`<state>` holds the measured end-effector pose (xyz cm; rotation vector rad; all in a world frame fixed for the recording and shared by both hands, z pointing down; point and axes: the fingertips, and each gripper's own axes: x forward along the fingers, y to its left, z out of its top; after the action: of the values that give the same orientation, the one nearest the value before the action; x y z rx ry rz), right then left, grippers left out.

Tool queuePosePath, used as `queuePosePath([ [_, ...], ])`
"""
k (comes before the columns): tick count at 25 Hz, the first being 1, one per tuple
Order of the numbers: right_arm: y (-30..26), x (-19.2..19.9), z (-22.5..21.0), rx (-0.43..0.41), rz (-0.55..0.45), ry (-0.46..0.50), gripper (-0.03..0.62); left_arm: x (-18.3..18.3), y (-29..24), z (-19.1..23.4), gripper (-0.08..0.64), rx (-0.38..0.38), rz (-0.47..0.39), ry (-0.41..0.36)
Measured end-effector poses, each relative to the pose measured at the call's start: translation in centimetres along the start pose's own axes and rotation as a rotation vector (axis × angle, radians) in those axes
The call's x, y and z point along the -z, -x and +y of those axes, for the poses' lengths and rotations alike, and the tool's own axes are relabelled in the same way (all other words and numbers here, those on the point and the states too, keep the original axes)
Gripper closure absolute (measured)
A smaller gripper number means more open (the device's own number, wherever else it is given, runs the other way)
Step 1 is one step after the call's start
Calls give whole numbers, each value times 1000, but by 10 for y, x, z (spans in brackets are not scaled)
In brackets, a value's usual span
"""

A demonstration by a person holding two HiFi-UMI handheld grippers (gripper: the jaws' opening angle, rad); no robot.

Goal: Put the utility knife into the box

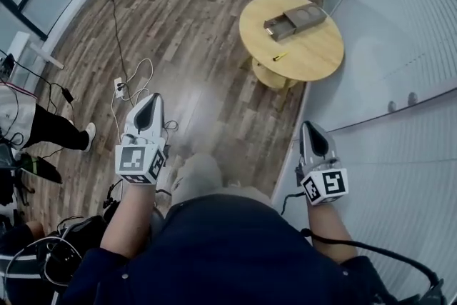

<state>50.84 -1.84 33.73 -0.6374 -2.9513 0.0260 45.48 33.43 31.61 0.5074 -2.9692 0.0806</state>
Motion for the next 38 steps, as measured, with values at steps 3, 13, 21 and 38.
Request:
queuePosePath([
  [3,-13,5,-18,19,16,-14,586,9,-18,-1,557,19,23,-9],
  [13,-113,0,-58,120,41,-56,586,11,-133,58,557,73,47,-3],
  [21,-202,-31,-71,168,55,-37,586,-1,-222,91,557,147,23,53],
  [38,-331,-56,-89,234,14,-136,586,-8,-373,161,557,265,29,75],
])
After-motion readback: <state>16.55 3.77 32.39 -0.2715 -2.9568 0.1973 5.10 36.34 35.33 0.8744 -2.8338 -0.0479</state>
